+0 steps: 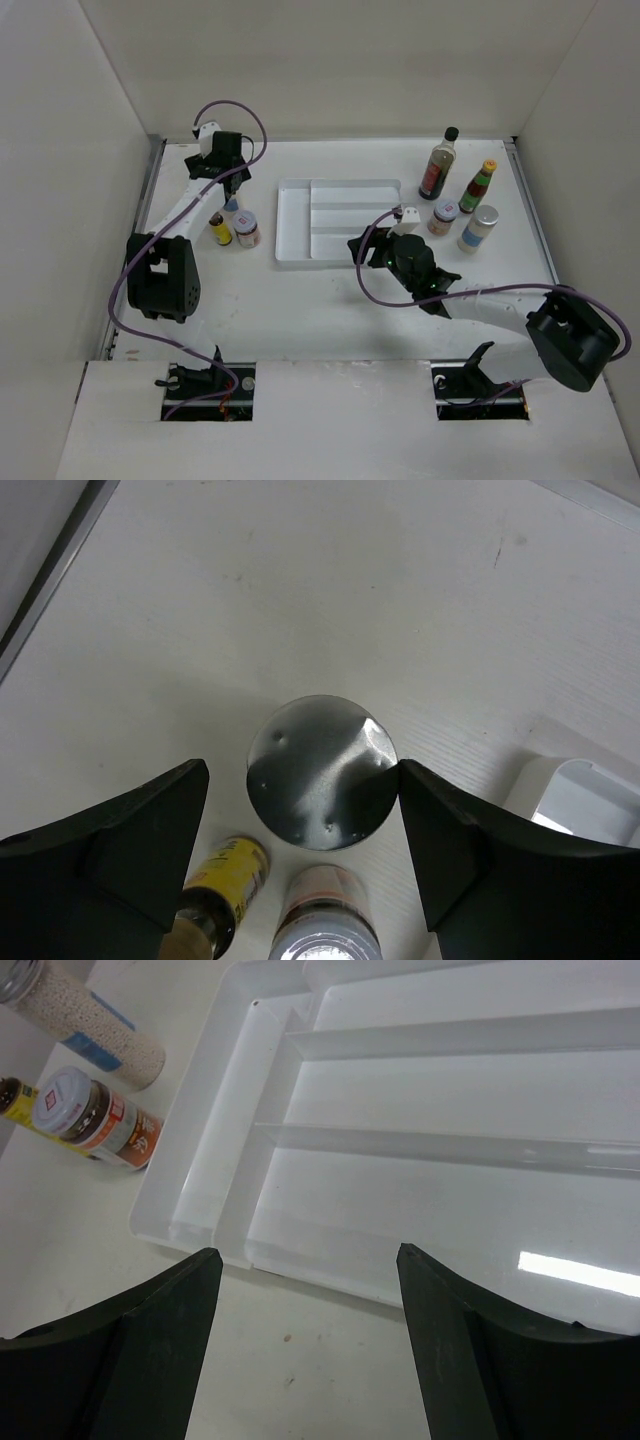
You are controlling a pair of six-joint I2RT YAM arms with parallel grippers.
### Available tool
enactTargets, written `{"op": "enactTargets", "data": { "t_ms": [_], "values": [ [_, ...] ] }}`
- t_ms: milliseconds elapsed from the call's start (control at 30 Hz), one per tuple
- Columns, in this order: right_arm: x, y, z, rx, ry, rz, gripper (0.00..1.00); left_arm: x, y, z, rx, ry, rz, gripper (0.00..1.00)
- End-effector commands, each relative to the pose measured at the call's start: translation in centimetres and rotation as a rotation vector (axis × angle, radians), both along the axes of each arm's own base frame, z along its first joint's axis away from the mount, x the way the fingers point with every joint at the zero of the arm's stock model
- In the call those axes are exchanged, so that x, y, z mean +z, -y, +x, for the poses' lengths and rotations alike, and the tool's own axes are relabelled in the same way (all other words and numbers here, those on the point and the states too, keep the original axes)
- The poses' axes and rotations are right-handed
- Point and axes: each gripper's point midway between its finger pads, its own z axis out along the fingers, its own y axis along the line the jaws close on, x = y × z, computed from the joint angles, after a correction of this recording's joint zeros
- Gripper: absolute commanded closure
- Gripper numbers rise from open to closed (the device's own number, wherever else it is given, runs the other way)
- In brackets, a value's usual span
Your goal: Organize the condiment bottles
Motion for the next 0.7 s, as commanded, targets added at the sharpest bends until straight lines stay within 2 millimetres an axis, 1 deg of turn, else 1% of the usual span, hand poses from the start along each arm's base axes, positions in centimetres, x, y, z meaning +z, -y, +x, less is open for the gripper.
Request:
{"op": "enactTargets", "data": {
  "t_ms": [0, 133, 200, 267, 300, 333, 400, 533, 600, 667],
  "values": [
    [1.9, -1.0, 0.3, 0.016, 0.046, 0.062, 0.22, 1.2, 0.0, 1.6, -0.011, 0.053, -0.031, 0.26],
    [1.9, -1.0, 0.3, 0.016, 0.046, 0.06, 0.22, 0.5, 0.5, 2.1, -0.027, 0.045, -0.051, 0.29],
    [1.9, -1.0, 0.3, 0.016, 0.046, 0.06, 0.22, 0.5, 0.6, 2.3, -0.028, 0.056, -0.054, 0.34],
    [1.9, -1.0, 0.3, 0.016, 0.049, 0.063, 0.22, 0.6, 0.6, 2.6, -0.028, 0.067, -0.056, 0.45],
    [1.9, -1.0, 0.3, 0.016, 0.05, 0.062, 0.23, 1.0, 0.6, 2.7, -0.027, 0.078, -0.056, 0.48],
    [1.9, -1.0, 0.3, 0.018, 0.048, 0.061, 0.25, 1.8, 0.6, 2.9, -0.024, 0.102, -0.057, 0.52],
    [1.9, -1.1, 0.3, 0.021, 0.05, 0.055, 0.27, 4.2, 0.7, 3.2, -0.028, 0.173, -0.062, 0.56],
    [2.7, -1.3, -0.1, 0.04, 0.072, 0.065, 0.31, 10.6, 1.1, 3.2, -0.038, 0.321, -0.074, 0.58],
    [2.9, -1.4, -0.2, 0.046, 0.074, 0.069, 0.32, 14.0, 1.7, 2.8, -0.048, 0.39, -0.079, 0.59],
    [3.3, -1.3, -0.3, 0.048, 0.081, 0.074, 0.32, 16.8, 2.8, 2.2, -0.068, 0.443, -0.082, 0.59]
  ]
}}
